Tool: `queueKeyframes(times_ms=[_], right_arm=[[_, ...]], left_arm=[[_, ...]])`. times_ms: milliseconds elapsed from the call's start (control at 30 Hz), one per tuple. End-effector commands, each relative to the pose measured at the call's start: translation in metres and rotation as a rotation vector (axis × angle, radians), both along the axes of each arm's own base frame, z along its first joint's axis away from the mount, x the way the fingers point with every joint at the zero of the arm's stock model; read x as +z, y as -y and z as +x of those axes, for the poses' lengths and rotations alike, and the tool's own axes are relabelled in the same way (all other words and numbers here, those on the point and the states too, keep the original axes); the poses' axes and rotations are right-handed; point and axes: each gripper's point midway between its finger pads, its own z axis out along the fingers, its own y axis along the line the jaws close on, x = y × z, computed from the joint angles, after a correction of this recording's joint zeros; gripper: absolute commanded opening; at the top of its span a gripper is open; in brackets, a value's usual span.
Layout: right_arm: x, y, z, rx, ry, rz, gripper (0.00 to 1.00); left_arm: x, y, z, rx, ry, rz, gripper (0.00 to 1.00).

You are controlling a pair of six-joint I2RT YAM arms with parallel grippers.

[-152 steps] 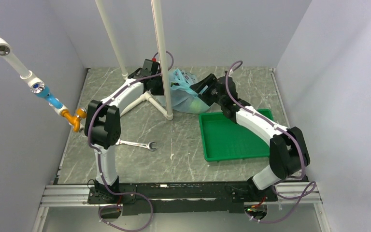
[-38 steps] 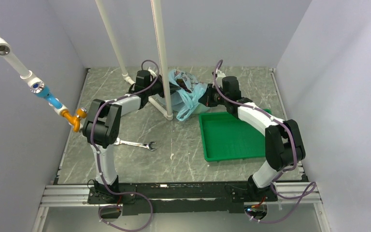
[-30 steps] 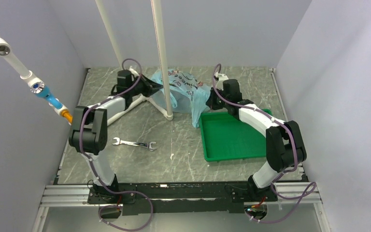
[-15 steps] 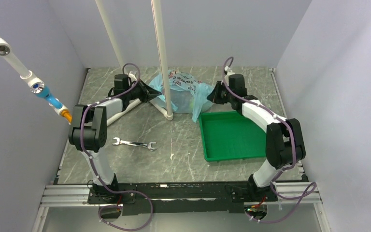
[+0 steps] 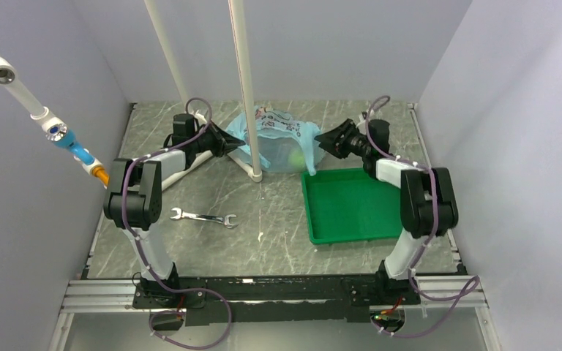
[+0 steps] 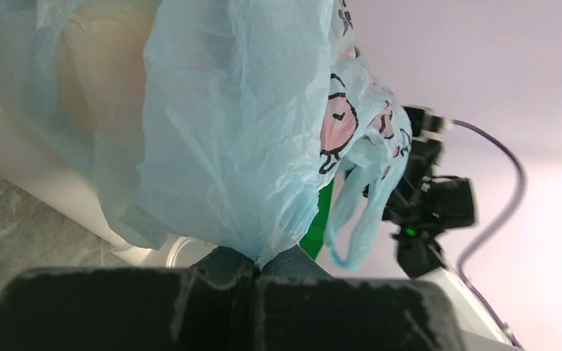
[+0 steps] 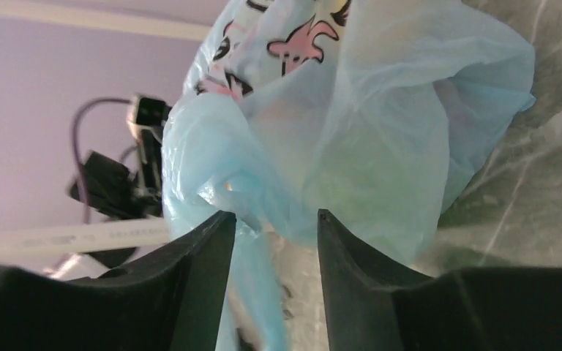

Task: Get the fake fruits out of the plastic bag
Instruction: Adjust the plastic bag at the center of the board.

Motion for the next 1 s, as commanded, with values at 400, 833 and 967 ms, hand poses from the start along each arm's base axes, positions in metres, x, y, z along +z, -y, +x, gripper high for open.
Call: queueKeyframes(times_ms=[400, 833, 967], right_arm=[[0.104, -0.043, -0.040, -0.013, 0.420, -0.908, 0.55], [0.079, -0.148, -0.006, 0.131, 0.490, -0.776, 0.22], [0.073, -0.153, 0.015, 0.092, 0.467, -0.788, 0.14]], left_arm=[[0.048, 0.001, -0.003, -0.039, 0.139, 0.025, 0.00], [0.071, 0.003, -0.008, -0.059, 0.201, 0.015, 0.00], [0.074, 0.003, -0.010, -0.064, 0.203, -0.001, 0.00]])
